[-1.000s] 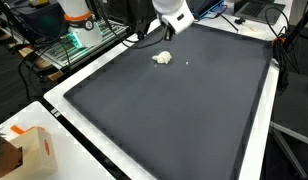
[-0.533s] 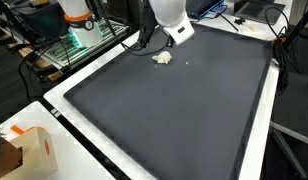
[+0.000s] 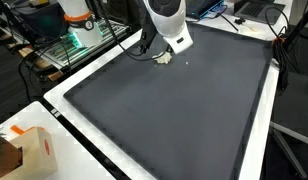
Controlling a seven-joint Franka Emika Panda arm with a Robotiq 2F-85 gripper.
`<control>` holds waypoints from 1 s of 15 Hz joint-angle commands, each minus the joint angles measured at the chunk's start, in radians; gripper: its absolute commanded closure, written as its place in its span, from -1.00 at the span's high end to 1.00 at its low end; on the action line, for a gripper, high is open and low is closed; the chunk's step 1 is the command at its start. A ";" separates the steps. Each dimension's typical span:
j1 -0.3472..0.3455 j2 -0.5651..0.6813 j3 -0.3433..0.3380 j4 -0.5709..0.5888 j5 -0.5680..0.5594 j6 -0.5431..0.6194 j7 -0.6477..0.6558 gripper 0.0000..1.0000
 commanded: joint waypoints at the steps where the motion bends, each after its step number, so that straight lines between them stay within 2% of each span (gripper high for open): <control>1: -0.007 0.040 0.001 0.034 0.005 -0.020 0.082 -0.94; 15: -0.009 0.085 0.003 0.080 -0.011 -0.053 0.344 -0.94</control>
